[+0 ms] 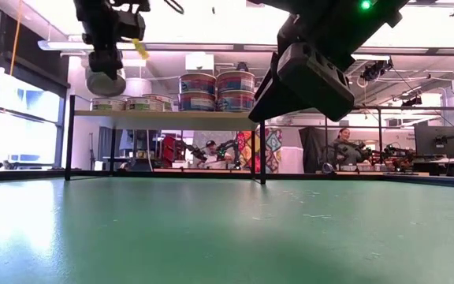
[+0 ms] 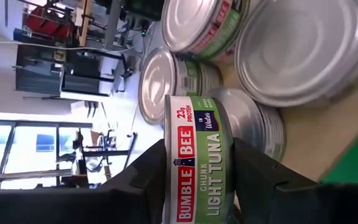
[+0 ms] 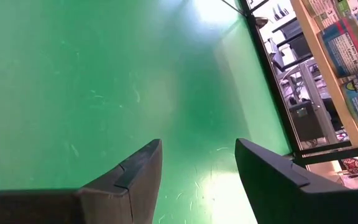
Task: Stack canned seafood by type on shelf
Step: Stack the green tuna can on the other green tuna can on the shelf
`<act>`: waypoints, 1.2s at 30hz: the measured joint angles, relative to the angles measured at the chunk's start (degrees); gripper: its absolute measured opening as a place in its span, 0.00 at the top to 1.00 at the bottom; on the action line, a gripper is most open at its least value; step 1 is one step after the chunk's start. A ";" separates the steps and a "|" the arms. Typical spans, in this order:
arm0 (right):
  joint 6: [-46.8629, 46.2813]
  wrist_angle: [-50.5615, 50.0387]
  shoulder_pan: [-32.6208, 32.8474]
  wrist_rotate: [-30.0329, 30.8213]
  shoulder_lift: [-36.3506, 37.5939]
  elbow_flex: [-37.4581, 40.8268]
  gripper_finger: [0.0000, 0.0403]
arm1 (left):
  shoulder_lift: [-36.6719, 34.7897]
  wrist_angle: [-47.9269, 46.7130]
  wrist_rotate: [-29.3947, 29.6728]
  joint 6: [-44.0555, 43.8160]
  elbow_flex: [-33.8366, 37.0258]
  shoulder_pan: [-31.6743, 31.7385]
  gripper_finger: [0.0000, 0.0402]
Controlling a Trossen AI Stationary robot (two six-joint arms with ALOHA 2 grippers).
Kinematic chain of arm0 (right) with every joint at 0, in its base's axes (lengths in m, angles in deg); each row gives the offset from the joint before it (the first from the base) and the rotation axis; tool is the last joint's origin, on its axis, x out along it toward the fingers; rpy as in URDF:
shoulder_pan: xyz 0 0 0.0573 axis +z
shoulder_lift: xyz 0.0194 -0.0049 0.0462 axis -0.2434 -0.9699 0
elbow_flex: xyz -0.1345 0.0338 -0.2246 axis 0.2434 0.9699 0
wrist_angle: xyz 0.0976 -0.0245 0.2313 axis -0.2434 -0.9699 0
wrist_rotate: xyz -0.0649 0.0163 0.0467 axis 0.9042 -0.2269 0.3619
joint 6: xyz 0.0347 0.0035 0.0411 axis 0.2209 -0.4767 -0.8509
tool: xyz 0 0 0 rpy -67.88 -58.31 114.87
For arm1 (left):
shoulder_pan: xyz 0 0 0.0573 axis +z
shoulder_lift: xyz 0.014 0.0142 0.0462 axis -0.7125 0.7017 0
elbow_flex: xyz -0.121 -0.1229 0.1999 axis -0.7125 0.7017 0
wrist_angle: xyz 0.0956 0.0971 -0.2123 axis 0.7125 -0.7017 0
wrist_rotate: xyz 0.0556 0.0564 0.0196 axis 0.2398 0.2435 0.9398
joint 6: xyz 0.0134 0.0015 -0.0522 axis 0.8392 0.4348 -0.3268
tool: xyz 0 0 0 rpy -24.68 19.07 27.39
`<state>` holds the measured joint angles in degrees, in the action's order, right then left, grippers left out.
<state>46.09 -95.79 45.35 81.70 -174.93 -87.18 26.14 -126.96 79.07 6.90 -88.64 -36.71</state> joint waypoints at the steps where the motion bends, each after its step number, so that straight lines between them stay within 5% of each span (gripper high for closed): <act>1: 0.02 -0.01 0.00 0.00 -0.01 0.00 0.51 | 0.00 1.42 -0.09 1.57 0.00 0.61 0.67; 13: 0.01 -0.19 0.09 -0.23 0.00 -0.02 0.51 | 0.00 6.79 -5.95 7.55 0.00 4.97 0.65; 28: 0.01 -0.17 0.13 -0.35 -0.02 -0.04 0.51 | 0.00 6.82 -14.98 4.52 1.49 8.53 0.40; 36: 0.03 -0.11 0.13 -0.35 -0.02 -0.07 0.51 | -1.97 7.18 -11.04 4.86 1.49 8.47 0.38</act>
<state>46.13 -95.91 45.48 81.35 -174.95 -87.25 24.17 -119.78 68.03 11.77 -87.15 -28.25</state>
